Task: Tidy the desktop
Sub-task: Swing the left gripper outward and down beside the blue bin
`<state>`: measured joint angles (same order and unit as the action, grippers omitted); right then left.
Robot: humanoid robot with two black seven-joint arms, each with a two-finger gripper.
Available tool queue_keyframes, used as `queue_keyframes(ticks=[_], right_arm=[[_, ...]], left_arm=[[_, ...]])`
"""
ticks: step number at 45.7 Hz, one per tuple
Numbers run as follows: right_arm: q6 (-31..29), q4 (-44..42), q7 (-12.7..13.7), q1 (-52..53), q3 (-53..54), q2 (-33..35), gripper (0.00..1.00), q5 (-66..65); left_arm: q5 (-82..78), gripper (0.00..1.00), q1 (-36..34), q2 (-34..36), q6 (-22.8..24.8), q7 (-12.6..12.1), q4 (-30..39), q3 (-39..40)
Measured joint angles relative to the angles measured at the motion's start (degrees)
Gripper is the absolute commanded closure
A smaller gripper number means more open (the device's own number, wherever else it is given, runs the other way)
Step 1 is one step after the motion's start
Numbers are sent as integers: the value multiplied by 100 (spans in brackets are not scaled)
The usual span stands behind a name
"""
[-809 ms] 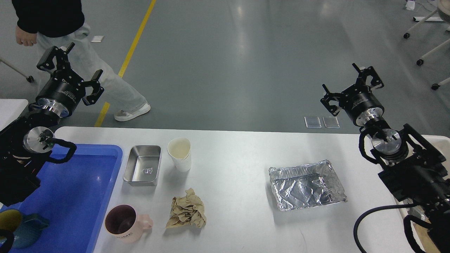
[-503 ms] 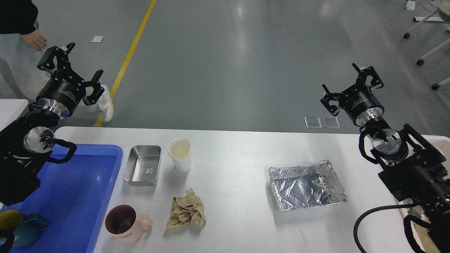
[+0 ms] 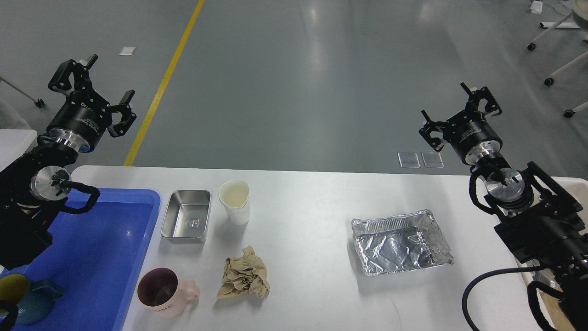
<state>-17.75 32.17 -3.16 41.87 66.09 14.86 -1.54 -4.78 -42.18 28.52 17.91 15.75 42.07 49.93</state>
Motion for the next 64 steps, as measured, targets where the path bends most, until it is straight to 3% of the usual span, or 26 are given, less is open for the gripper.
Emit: queue_keyframes(ticks=[12, 34, 36, 42, 45, 55, 64], right_arm=[[4, -28, 0, 5, -69, 5, 0, -31], [8, -43, 9, -40, -114, -35, 0, -92], [8, -43, 9, -40, -115, -44, 0, -91], [12, -44, 9, -40, -115, -53, 0, -92], [12, -44, 9, -40, -115, -53, 0, -92], [12, -46, 9, -40, -115, -40, 0, -92], [15, -20, 9, -59, -115, -20, 0, -91]], left_arm=[[-62, 3, 15, 32, -55, 639, -4, -6], [-119, 3, -11, 79, -22, 709, -70, 21], [-131, 3, -9, 75, -21, 825, -58, 21], [-238, 3, 7, 54, -92, 1568, 3, -131], [-389, 3, -16, 75, -152, 1771, 25, -288], [-628, 3, -64, 188, -516, 1844, 55, -590], [-1385, 3, -305, 605, -1620, 1816, 327, -1609]])
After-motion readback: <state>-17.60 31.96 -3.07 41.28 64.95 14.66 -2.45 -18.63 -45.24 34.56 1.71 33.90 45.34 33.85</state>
